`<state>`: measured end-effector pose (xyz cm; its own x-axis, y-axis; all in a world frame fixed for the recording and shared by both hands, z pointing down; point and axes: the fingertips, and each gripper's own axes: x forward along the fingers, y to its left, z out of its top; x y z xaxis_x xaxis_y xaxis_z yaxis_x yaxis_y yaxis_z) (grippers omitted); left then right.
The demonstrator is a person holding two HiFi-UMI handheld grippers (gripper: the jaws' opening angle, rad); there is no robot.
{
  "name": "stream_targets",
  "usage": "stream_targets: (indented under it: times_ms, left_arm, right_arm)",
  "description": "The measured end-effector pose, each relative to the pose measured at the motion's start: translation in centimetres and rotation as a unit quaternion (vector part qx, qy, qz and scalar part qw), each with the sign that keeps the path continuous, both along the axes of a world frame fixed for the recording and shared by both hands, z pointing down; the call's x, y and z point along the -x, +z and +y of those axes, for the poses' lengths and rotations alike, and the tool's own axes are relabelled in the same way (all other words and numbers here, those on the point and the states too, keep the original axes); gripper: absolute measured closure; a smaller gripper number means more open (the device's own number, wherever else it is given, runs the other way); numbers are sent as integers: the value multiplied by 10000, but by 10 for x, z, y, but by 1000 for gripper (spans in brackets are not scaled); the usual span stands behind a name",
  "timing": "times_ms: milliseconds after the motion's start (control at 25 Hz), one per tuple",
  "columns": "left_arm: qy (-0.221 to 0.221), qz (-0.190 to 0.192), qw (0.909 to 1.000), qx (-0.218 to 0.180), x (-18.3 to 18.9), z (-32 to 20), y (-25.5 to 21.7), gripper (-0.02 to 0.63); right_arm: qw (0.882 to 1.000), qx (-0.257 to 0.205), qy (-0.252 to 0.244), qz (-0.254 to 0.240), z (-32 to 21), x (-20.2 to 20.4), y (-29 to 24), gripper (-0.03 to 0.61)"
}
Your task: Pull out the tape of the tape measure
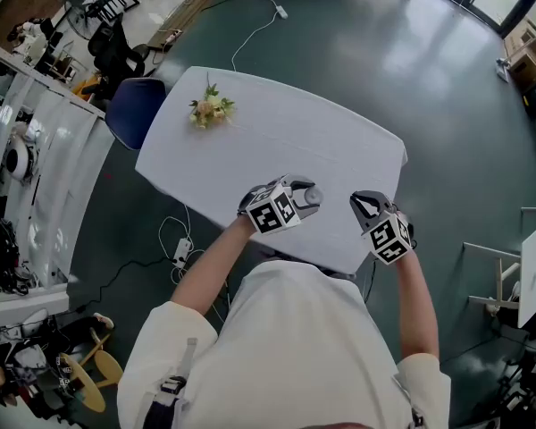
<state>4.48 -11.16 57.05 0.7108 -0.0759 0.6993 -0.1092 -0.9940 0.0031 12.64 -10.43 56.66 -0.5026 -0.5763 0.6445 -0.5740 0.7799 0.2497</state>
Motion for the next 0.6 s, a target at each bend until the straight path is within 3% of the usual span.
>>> stream_targets:
  times_ms: [160, 360, 600]
  left_arm:
    - [-151, -271, 9993, -194, 11, -8, 9, 397]
    - [-345, -69, 9994, -55, 24, -18, 5, 397]
    - [-514, -219, 9984, -114, 43, -31, 7, 397]
  right_arm:
    - [9997, 6, 238, -53, -6, -17, 0, 537]
    - [9985, 72, 468, -275, -15, -38, -6, 537]
    - [9974, 84, 664, -279, -23, -56, -7, 537]
